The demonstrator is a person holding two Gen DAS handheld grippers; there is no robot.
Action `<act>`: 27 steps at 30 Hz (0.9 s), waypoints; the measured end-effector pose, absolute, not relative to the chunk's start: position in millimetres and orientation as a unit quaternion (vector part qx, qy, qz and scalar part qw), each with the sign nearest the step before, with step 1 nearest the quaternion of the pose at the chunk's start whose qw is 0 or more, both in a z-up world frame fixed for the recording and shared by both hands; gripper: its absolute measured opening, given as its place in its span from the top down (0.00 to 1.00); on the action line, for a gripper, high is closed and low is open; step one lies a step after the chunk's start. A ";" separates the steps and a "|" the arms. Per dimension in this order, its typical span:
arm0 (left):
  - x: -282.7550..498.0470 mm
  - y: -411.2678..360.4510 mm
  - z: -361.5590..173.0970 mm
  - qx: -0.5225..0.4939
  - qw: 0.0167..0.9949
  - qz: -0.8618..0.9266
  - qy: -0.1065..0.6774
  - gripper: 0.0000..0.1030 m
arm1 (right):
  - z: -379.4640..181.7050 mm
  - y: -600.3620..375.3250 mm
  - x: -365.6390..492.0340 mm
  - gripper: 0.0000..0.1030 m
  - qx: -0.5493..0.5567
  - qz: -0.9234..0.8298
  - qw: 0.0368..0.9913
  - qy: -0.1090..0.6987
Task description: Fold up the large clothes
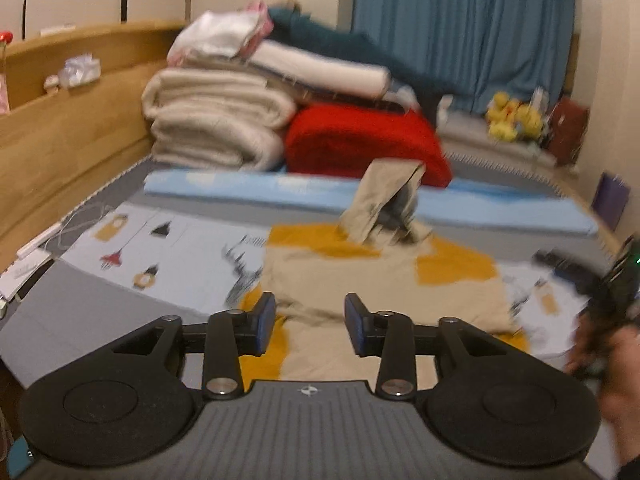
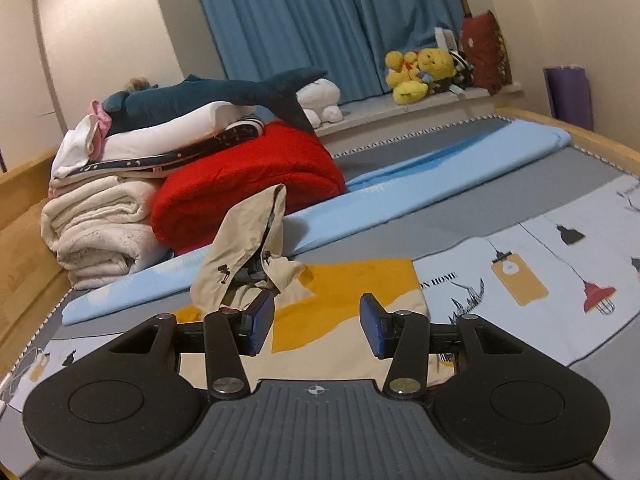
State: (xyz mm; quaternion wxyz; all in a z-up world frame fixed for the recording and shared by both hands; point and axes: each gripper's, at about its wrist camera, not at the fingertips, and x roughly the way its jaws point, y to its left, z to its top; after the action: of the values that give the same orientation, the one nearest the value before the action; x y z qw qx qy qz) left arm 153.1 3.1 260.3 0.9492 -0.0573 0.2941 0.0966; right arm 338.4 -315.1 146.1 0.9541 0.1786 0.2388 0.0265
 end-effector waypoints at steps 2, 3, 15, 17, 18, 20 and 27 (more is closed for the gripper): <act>156.2 -12.7 281.4 -0.067 0.953 0.084 0.283 0.54 | 148.2 -319.1 337.4 0.52 0.183 0.027 0.954 0.235; 160.8 -20.7 290.9 -0.071 0.956 0.077 0.275 0.54 | 149.8 -321.3 336.4 0.52 0.183 0.026 0.955 0.231; 355.5 -86.0 266.6 -0.010 0.966 0.026 0.256 0.50 | 148.4 -360.2 351.3 0.52 0.200 -0.002 0.952 0.232; 407.3 -84.0 236.0 0.008 0.964 0.037 0.264 0.57 | 146.1 -361.7 357.1 0.52 0.196 -0.006 0.952 0.236; 431.0 -85.1 222.6 0.016 0.963 0.035 0.268 0.63 | 144.5 -362.0 359.8 0.52 0.194 -0.008 0.951 0.240; 480.8 -76.8 190.0 0.028 0.960 0.035 0.277 0.69 | 140.5 -361.5 366.7 0.52 0.189 -0.011 0.950 0.250; 634.7 -54.9 98.1 0.027 0.946 0.066 0.317 0.70 | 124.2 -346.9 392.6 0.68 0.145 0.015 0.942 0.302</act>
State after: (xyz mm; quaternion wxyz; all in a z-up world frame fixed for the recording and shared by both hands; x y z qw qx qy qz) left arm 634.7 -54.9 98.1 0.9457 0.0270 0.3171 0.0663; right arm 392.6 -346.9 124.2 0.9420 0.1447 0.3025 0.0150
